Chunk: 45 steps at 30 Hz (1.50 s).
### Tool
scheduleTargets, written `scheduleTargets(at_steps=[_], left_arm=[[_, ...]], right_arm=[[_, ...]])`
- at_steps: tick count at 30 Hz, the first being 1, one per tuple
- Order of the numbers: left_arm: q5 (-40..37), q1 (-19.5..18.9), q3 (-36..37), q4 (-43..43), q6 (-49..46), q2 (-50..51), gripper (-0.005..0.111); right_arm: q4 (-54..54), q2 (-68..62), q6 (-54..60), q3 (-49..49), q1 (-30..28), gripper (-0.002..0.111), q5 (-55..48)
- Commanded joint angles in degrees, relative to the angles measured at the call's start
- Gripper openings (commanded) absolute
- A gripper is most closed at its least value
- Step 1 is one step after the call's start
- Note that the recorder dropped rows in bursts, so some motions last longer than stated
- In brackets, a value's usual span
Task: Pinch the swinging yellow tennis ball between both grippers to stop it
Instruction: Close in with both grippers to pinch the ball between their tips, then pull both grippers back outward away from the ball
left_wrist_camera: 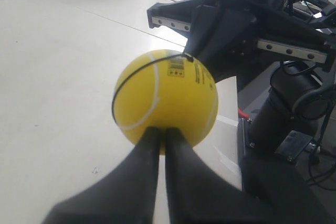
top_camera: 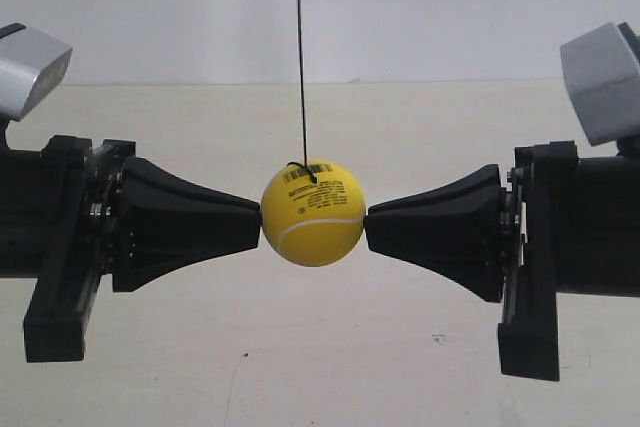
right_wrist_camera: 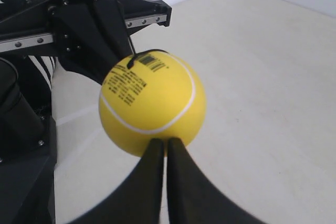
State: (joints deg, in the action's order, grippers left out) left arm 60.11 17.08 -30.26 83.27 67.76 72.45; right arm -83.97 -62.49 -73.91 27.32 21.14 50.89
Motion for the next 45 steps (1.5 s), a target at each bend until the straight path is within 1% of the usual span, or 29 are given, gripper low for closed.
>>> scheduleTargets(at_steps=[1,9,13,16,19,20,23,25,27,29,34,41,45], left_arm=[[0.4,0.2,-0.2,0.0,-0.2,0.0,0.005],[0.4,0.2,-0.2,0.1,0.3,0.0,0.005],[-1.2,0.2,-0.2,0.2,0.3,0.0,0.005],[-6.4,0.2,-0.2,0.9,2.2,0.0,0.005],[-13.2,0.2,-0.2,2.0,6.4,0.0,0.005],[-16.9,0.2,-0.2,3.0,8.8,0.0,0.005],[-24.1,0.1,-0.2,5.3,14.3,-0.1,0.005],[-26.2,0.1,-0.2,6.4,16.1,-0.1,0.005],[-26.5,0.1,-0.2,7.7,17.2,-0.1,0.005],[-26.5,0.1,-0.2,7.7,18.0,-0.1,0.005],[-25.4,0.1,-0.2,7.7,18.0,-0.1,0.005],[-25.7,0.1,-0.2,7.8,18.0,-0.4,0.005],[-26.6,0.1,-0.2,8.2,18.0,-2.1,0.005]], right_arm=[[0.6,0.1,0.5,0.0,0.1,0.000,1.1],[0.6,0.1,0.5,0.0,0.0,0.000,0.9],[0.6,0.1,0.5,0.0,0.0,0.000,-2.4],[0.9,0.1,0.4,0.0,0.0,0.000,-6.6],[1.0,0.1,0.3,0.0,0.0,0.000,-10.5],[1.0,0.1,0.2,0.0,0.0,0.000,-12.5],[1.1,0.1,-2.3,0.0,0.0,0.000,-20.2],[1.1,0.1,-4.3,0.0,0.0,0.000,-24.6],[1.1,0.1,-5.7,0.0,0.0,0.000,-27.6],[1.1,0.1,-6.0,0.0,0.0,0.000,-28.2],[0.9,0.1,-6.4,0.0,0.0,0.000,-24.3],[-0.1,0.1,-6.7,0.0,0.0,0.000,-24.0],[-0.1,0.2,-6.7,0.0,0.0,0.000,-23.9]])
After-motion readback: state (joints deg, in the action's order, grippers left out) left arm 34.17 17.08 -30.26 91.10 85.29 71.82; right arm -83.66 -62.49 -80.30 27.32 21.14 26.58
